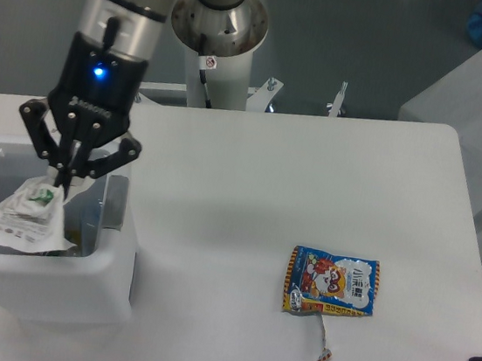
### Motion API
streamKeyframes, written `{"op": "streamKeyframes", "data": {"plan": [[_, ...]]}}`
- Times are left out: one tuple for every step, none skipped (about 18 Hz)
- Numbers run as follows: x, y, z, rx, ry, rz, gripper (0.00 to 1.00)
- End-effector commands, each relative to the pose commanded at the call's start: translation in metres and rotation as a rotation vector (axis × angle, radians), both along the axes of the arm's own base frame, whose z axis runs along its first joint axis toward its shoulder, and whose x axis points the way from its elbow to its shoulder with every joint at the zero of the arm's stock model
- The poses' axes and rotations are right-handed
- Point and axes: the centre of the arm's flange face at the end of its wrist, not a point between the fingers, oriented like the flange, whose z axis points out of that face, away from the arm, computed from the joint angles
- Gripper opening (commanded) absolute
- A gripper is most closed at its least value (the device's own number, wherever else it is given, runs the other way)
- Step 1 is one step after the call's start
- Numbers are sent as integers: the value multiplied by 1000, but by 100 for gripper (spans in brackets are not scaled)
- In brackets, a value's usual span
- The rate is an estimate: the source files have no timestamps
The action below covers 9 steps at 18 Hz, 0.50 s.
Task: Place the trash in the trash can
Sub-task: 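Lower the wrapper into the bin and open the gripper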
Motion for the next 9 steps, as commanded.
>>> {"op": "streamKeyframes", "data": {"plan": [[1, 0, -3, -5, 2, -7, 12], [7, 1, -6, -10, -3, -15, 16], [12, 1, -11, -17, -7, -24, 17], [15, 0, -12, -20, -9, -26, 18], [16, 0, -14, -24, -13, -27, 22], [18, -1, -16, -27, -15, -28, 25], [21, -2, -18, -30, -14, -33, 26], [24, -3, -16, -27, -13, -35, 27], [25, -4, -17, -31, -13, -37, 27]]}}
